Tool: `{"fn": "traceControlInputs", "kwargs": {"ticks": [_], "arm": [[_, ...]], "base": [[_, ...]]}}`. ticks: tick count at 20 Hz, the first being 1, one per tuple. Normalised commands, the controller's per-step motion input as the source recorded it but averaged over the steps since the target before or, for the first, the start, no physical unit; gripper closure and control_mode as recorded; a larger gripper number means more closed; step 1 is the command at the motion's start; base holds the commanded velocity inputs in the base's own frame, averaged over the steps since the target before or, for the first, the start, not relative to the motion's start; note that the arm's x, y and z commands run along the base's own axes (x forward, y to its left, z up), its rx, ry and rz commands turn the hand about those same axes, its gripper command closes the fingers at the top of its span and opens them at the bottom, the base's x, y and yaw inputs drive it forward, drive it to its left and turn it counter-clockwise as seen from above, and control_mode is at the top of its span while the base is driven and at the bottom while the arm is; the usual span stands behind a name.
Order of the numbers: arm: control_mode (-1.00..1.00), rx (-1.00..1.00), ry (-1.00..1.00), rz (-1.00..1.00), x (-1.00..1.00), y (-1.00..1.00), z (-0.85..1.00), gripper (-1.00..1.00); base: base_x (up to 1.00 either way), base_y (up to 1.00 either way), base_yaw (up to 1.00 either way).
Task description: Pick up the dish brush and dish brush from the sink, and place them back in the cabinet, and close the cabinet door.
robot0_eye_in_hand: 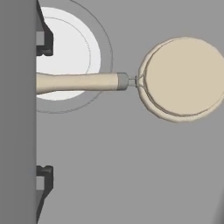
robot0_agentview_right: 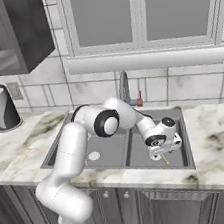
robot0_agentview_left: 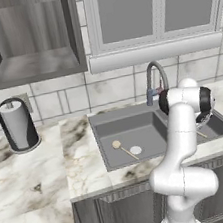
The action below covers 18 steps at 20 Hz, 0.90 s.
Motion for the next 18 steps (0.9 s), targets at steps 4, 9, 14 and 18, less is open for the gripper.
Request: {"fn": "traceControlInputs", "kwargs": {"ticks": [4, 9, 14, 18], "arm": [[-1.00, 0.00, 0.00, 0.00, 0.00, 0.00, -0.26, -1.00], [-1.00, 0.00, 0.00, 0.00, 0.00, 0.00, -0.22, 1.00], [-1.00, 0.00, 0.00, 0.00, 0.00, 0.00, -0.01, 1.00], [-1.00, 0.00, 0.00, 0.00, 0.00, 0.00, 0.00, 1.00]], "base": [[0.00, 0.00, 0.00], [0.00, 0.00, 0.00], [0.00, 0.00, 0.00], [0.00, 0.00, 0.00]]}}
